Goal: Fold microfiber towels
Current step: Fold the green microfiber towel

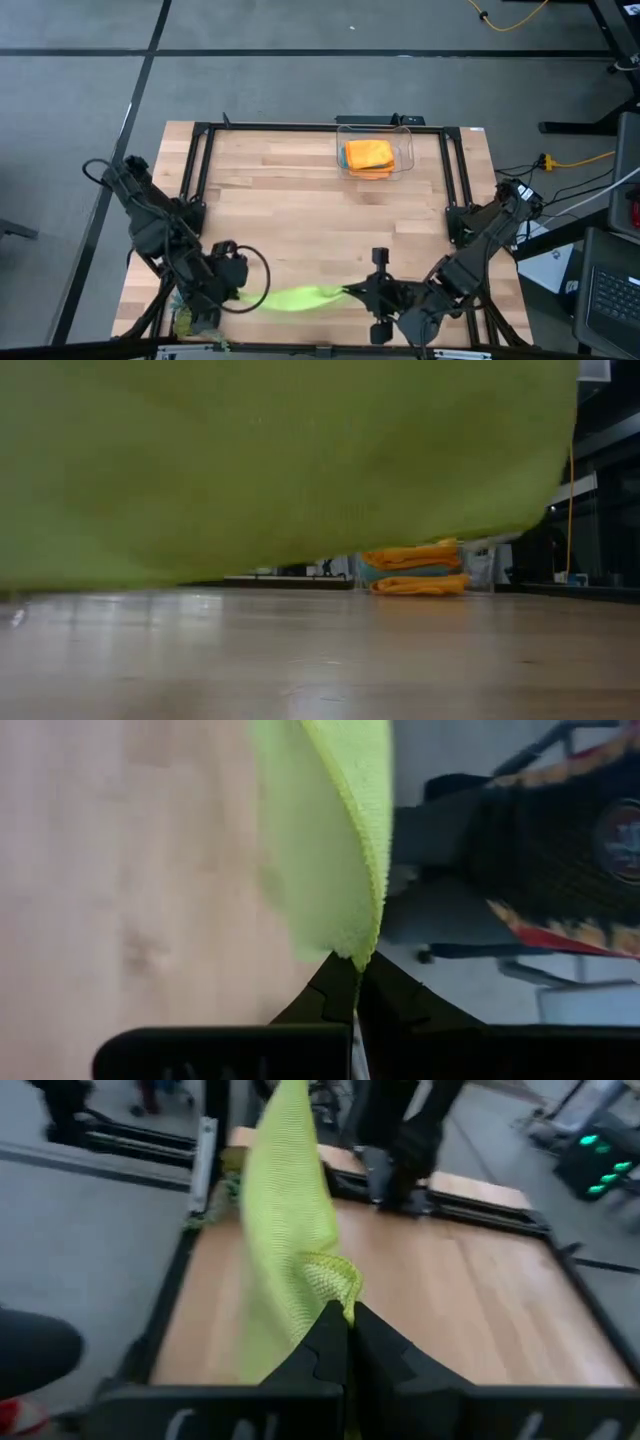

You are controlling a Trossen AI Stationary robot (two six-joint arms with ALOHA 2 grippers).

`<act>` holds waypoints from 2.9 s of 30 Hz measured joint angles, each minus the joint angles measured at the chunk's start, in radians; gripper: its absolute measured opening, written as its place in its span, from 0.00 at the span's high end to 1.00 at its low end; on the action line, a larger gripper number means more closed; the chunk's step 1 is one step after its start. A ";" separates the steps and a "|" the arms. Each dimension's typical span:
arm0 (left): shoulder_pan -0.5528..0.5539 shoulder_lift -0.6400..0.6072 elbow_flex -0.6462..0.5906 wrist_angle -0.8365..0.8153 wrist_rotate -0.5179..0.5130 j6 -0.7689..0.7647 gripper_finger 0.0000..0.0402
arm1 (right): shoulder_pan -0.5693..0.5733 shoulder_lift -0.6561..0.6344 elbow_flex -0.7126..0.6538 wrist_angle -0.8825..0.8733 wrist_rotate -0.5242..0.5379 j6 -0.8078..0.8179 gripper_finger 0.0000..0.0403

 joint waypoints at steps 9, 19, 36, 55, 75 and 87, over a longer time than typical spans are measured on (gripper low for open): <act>0.157 0.000 -0.186 -0.150 -0.113 0.076 1.00 | -0.170 0.006 -0.224 -0.012 0.004 0.101 0.99; 0.423 0.000 -0.587 -0.076 -0.265 0.133 1.00 | -0.405 0.005 -0.596 0.312 0.107 0.057 0.99; 0.489 0.000 -0.720 0.092 -0.267 0.162 1.00 | -0.439 0.005 -0.775 0.617 0.074 -0.110 0.99; 0.235 0.000 -0.739 0.297 -0.304 0.132 1.00 | -0.179 0.004 -0.775 0.614 0.100 -0.156 0.99; 0.218 0.000 -0.878 0.478 -0.320 0.097 1.00 | -0.071 0.004 -0.847 0.722 0.066 -0.038 0.99; 0.216 0.000 -0.878 0.643 -0.203 0.179 1.00 | -0.081 0.004 -0.847 0.760 -0.228 -0.022 0.99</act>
